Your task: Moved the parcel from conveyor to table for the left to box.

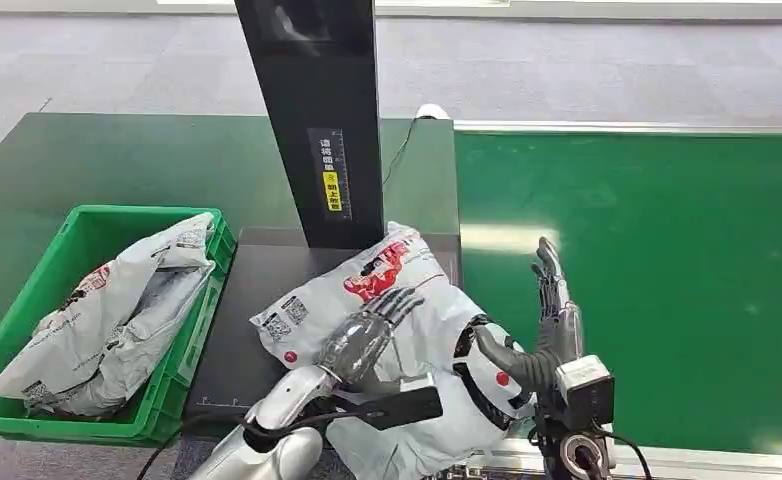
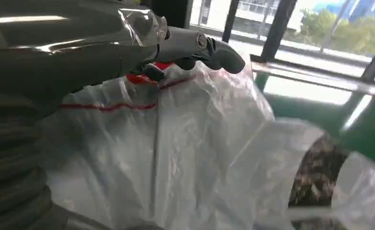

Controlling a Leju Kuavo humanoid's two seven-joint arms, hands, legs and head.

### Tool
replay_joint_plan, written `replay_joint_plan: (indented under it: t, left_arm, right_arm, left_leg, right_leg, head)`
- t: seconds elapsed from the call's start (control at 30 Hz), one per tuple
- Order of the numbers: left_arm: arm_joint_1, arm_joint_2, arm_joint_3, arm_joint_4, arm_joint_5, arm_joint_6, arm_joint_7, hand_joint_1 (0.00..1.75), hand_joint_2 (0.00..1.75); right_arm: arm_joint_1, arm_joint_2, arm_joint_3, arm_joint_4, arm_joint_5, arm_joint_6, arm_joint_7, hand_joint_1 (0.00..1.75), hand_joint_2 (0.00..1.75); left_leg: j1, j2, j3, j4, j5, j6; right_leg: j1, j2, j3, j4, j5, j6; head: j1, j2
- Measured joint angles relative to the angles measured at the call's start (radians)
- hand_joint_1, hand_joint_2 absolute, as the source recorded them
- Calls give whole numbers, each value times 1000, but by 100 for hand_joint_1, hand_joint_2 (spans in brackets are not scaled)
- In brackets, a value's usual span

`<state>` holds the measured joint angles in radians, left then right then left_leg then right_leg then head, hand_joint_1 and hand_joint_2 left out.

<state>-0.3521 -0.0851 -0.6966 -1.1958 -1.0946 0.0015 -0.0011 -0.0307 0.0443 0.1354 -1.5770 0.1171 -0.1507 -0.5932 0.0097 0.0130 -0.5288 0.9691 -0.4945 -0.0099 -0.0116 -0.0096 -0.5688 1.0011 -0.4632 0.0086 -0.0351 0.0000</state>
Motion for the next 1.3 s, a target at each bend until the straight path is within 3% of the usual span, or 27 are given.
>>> replay_joint_plan:
  t: [0.13, 0.17, 0.43, 0.47, 0.5, 0.53, 0.57, 0.67, 0.97, 1.13, 1.3]
  left_arm:
    - [-17, -21, -10, 75, -42, -29, -3, 16, 175]
    - [-20, -24, -10, 88, -48, -33, -6, 40, 175]
    - [-35, -44, -10, 141, -71, -69, -13, 40, 175]
    - [-36, -45, -10, 143, -71, -69, -13, 134, 175]
    - [-38, -47, -9, 147, -71, -69, -13, 133, 175]
    - [-39, -47, -9, 149, -71, -69, -13, 148, 175]
    - [-40, -47, -9, 150, -71, -69, -13, 141, 175]
    - [-43, -50, -7, 156, -76, -75, -18, 175, 175]
    - [-45, -55, -2, 153, -65, -54, -62, 175, 175]
    - [-12, -46, 25, 96, 36, 13, -128, 175, 175]
    - [34, -29, 87, -20, 175, 177, -205, 175, 175]
  right_arm:
    - [-23, 11, 0, 16, 9, 6, 7, 0, 175]
    - [-25, 13, 0, 19, 12, 6, 8, 0, 175]
    - [-28, 19, -1, 32, 18, 6, 13, 0, 175]
    - [-28, 19, -1, 32, 18, 6, 13, 0, 175]
    - [-28, 20, -1, 34, 18, 6, 13, 0, 175]
    - [-29, 21, -1, 35, 18, 6, 13, 0, 175]
    - [-29, 22, -1, 35, 18, 6, 13, 0, 175]
    - [-29, 24, -1, 37, 21, 6, 13, 0, 175]
    - [-28, 24, -2, 36, 26, 8, 17, 0, 175]
    - [-21, 24, -3, 33, 26, 11, 19, 0, 175]
    - [3, 22, -11, 7, 23, 14, 19, 0, 175]
  left_leg:
    - [0, 0, 0, 0, 0, 0]
    - [0, 0, 0, 0, 0, 0]
    - [0, -1, 1, 0, 0, 0]
    - [0, -1, 1, 0, 0, 0]
    - [0, -1, 2, 0, 0, 0]
    - [0, -1, 2, 0, 0, 0]
    - [0, -1, 3, 0, 0, 0]
    - [0, -1, 4, 0, 0, 0]
    - [0, -1, 4, 0, 0, 0]
    - [0, -1, 4, 0, 0, 0]
    - [0, -1, 2, 0, 0, 0]
  right_leg:
    - [0, 0, 0, 0, 0, 0]
    - [0, 0, 0, 0, 0, 0]
    - [0, -1, 2, 0, 0, 0]
    - [0, -1, 3, 0, 0, 0]
    - [0, -1, 3, 0, 0, 0]
    - [0, -1, 4, 0, 0, 0]
    - [0, -1, 4, 0, 0, 0]
    - [0, -1, 5, 0, 0, 0]
    - [0, -1, 5, 0, 0, 0]
    - [0, -1, 4, 0, 0, 0]
    - [0, -1, 2, 0, 0, 0]
  head:
    - [0, 0]
    - [0, 0]
    - [0, 0]
    - [0, 0]
    - [0, 0]
    - [0, 0]
    - [0, 0]
    - [0, 0]
    - [0, 0]
    - [0, 0]
    - [0, 0]
